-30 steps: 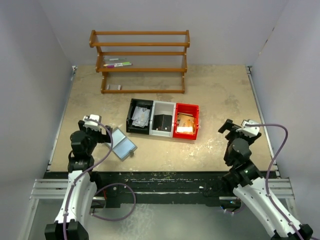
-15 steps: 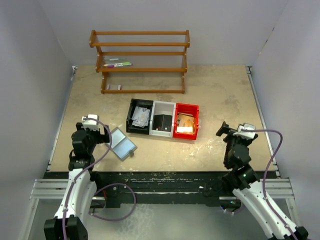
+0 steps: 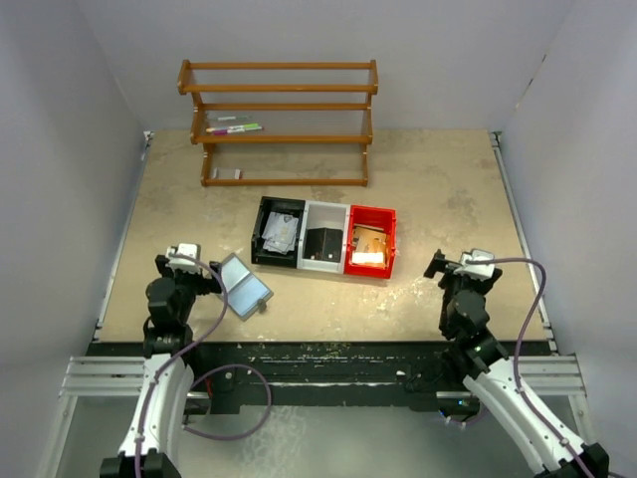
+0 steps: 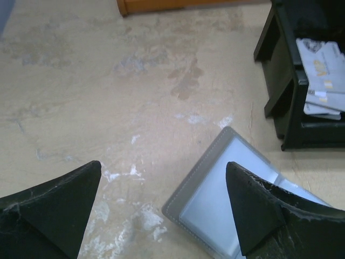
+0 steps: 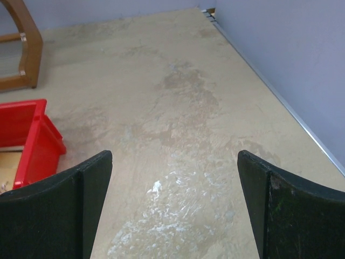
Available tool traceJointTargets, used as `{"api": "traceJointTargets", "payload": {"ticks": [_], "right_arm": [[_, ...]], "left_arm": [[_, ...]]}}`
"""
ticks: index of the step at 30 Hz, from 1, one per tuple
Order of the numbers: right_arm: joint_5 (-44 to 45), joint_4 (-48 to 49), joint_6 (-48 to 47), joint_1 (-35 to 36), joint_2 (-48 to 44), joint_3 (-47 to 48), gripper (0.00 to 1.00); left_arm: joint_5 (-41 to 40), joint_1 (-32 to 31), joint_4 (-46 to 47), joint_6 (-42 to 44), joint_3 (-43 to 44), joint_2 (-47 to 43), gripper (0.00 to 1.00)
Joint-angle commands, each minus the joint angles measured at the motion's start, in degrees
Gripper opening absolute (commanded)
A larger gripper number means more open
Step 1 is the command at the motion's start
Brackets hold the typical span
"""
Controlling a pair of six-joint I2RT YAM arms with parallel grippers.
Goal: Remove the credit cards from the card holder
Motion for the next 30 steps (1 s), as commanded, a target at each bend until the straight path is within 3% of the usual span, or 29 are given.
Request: {"api": "traceJointTargets", "payload": {"ticks": [1, 7, 12, 17, 30], "right_arm": [[-2.75, 9.81, -3.36, -0.09, 1.56, -3.25, 1.0], [-1.62, 13.21, -0.98, -0.29, 6.24, -3.58, 1.0], [-2.42, 11.73, -1.37, -0.55, 3.64, -3.78, 1.0], [-2.46, 11.11, -1.4, -0.52, 2.96, -3.73, 1.0], [-2.67, 10.71, -1.36, -0.51, 2.81, -3.65, 1.0]], "left_arm": [[1.76, 0.17, 1.78, -0.92, -1.45, -7.28, 0.99], [2.22, 0.17, 5.99, -0.29, 0.74, 3.0, 0.99], [2.64, 0.17, 4.11, -0.45, -0.36, -2.03, 0.99], [2.23, 0.17, 5.74, -0.33, 0.49, 2.08, 0.99], [2.47, 0.17, 5.35, -0.31, 0.11, 0.76, 0.99]]}}
